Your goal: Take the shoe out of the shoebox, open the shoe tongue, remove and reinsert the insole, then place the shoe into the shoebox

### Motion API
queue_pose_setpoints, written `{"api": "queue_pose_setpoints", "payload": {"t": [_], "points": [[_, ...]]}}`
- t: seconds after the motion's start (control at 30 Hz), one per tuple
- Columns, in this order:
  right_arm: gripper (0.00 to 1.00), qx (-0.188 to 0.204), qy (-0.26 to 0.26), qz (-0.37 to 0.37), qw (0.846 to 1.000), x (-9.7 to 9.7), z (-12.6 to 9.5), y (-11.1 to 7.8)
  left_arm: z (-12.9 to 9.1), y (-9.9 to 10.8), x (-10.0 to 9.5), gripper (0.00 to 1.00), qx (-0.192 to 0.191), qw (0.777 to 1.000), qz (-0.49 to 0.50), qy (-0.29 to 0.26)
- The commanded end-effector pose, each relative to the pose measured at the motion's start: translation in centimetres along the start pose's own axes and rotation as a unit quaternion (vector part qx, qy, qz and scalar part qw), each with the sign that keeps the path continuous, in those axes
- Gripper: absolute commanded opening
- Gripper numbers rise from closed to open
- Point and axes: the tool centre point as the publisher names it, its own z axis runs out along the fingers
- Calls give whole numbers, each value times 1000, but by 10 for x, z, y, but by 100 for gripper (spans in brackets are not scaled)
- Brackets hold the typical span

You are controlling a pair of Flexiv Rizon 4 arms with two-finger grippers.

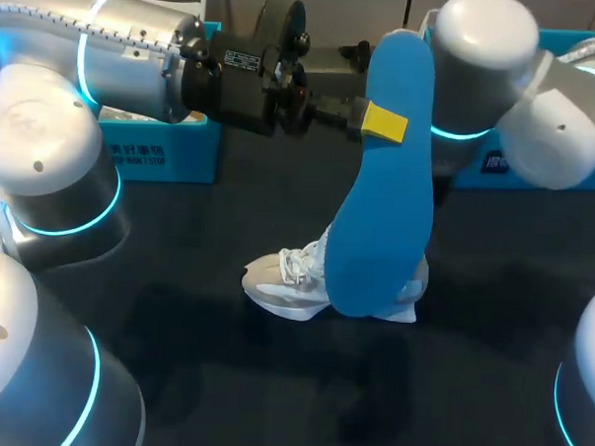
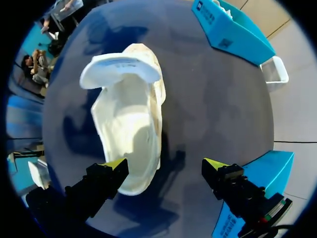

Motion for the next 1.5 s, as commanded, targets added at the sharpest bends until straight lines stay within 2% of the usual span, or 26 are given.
{"api": "queue_pose_setpoints", "payload": {"t": [0.03, 0.37, 0.43, 0.47, 0.57, 0.73, 0.87, 0.93, 0.97, 1.03, 1.33, 1.5], "points": [[100, 4, 3, 1, 1000, -7, 25, 12, 1, -1, 0, 0, -1, 1000, 0, 0], [100, -6, 24, -13, 1000, -8, 55, 28, 1, -1, 0, 0, -1, 1000, 0, 0], [78, -9, 26, -12, 1000, -7, 59, 30, 1, -1, 0, 0, -1, 1000, 0, 0], [73, -9, 27, -12, 1000, -7, 60, 32, 1, -1, 0, 0, -1, 1000, 0, 0], [74, -13, 31, -14, 999, -7, 64, 35, 1, -1, 0, 0, -1, 1000, 0, 0], [56, -15, 40, -13, 999, -2, 68, 38, 1, -1, 0, 0, -1, 1000, 0, 0], [47, -15, 44, -11, 999, 3, 68, 37, 1, -1, 0, 0, -1, 1000, 0, 0], [39, -16, 47, -12, 999, 4, 68, 37, 1, -1, 0, 0, -1, 1000, 0, 0], [28, -14, 53, -14, 998, 4, 68, 37, 1, -1, 0, 0, -1, 1000, 0, 0], [0, -14, 54, -15, 998, 4, 68, 38, 1, -1, 0, 0, -1, 1000, 0, 0], [0, -16, 75, 3, 997, 8, 57, 36, 1, -1, 0, 0, -1, 1000, 0, 0], [0, -31, 99, 55, 993, 15, 44, 35, 1, -1, 0, 0, -1, 1000, 0, 0]]}}
